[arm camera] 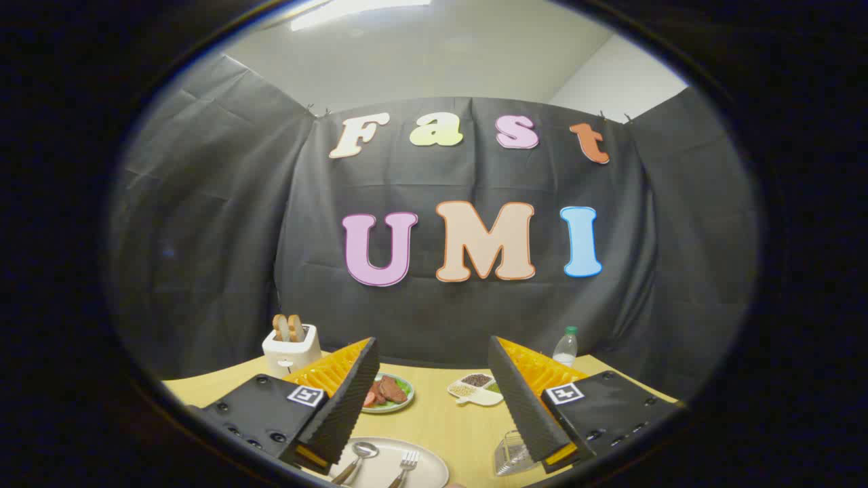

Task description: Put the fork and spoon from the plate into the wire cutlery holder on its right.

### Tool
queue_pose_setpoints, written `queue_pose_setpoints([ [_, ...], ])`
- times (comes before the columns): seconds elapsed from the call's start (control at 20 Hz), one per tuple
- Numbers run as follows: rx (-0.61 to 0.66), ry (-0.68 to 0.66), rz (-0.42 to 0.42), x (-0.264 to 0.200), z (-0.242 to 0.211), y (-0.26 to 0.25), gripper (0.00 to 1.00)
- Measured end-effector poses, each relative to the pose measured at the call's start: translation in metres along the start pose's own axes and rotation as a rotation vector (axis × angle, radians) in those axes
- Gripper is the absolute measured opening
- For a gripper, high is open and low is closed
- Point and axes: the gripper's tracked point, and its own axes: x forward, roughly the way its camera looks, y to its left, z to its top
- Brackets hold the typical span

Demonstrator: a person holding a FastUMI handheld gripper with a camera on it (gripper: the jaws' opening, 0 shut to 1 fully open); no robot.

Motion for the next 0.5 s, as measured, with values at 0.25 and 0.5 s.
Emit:
queue_pose_setpoints([
  [0.25, -0.005, -0.004, -0.002, -0.0033, 0.0038, -0.0016, 1.0],
  [0.5, -0.008, -0.003, -0.004, -0.0064, 0.0037, -0.0069, 1.0],
])
